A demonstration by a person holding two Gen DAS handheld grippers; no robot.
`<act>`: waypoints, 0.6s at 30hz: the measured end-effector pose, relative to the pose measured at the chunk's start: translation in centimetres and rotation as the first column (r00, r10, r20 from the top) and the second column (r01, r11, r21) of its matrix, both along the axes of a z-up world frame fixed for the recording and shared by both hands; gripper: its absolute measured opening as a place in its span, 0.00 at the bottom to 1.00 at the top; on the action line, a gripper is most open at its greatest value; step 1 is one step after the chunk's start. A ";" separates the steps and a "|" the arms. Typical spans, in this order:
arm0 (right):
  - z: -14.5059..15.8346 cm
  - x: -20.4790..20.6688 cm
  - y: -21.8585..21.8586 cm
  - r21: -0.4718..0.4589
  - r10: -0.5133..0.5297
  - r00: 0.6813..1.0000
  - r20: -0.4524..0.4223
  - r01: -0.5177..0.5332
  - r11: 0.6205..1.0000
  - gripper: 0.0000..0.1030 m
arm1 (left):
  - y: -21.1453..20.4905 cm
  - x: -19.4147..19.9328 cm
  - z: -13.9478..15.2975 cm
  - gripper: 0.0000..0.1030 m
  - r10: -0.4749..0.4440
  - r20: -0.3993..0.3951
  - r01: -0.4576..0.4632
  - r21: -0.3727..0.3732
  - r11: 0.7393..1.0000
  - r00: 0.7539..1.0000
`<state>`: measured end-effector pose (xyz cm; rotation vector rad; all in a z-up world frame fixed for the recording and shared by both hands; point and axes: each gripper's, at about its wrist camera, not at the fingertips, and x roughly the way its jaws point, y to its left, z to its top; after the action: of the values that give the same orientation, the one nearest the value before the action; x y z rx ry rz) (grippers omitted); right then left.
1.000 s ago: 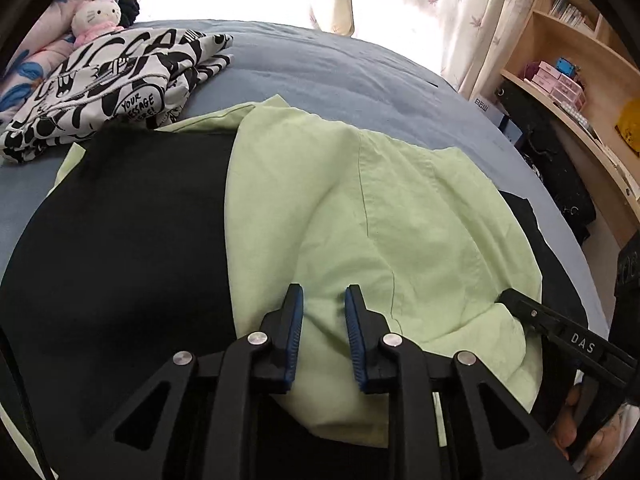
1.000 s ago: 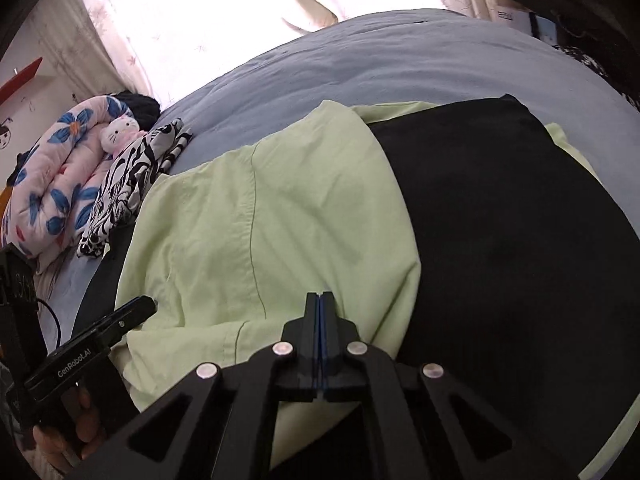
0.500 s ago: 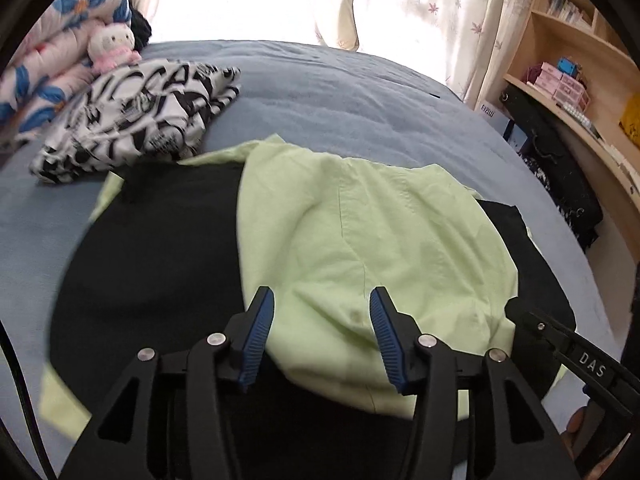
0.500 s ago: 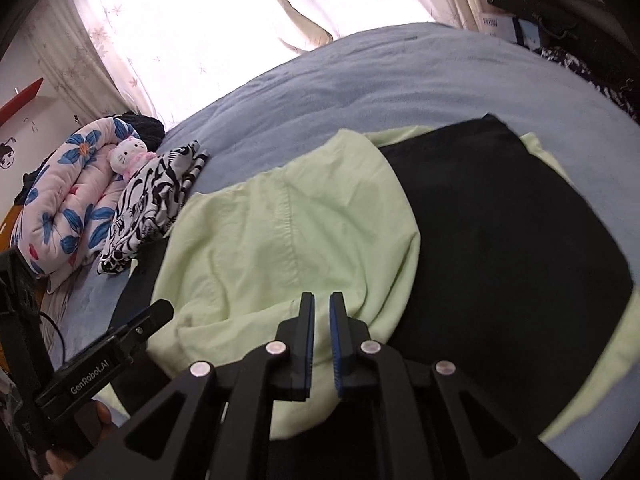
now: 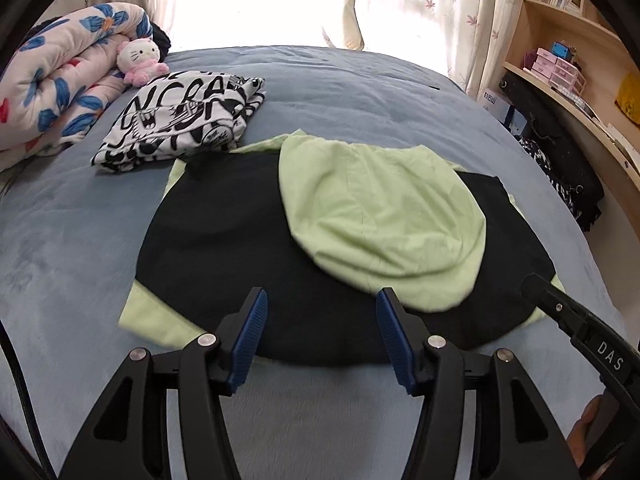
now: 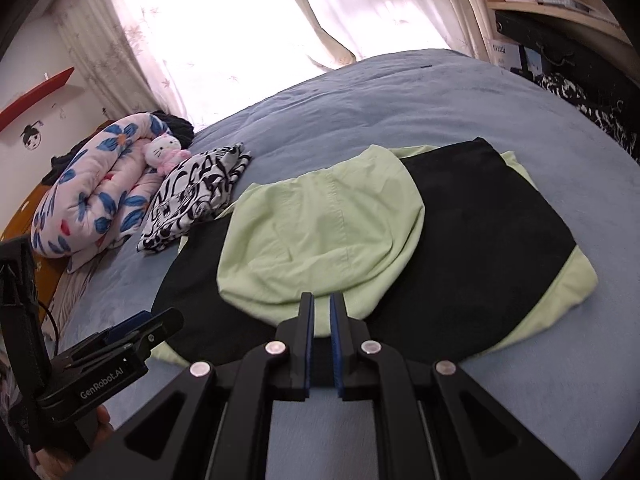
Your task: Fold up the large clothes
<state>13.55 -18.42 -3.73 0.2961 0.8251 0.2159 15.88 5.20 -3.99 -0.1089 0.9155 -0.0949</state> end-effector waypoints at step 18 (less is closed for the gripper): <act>-2.1 -3.3 3.2 -0.070 0.029 0.999 0.025 -0.027 0.997 0.31 | 4.3 -3.7 -5.2 0.56 -0.009 -0.107 -0.017 -0.233 0.972 0.994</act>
<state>10.24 -15.22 -5.82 0.2160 0.8098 0.2163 12.23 9.49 -9.20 -0.3377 1.0093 -0.1950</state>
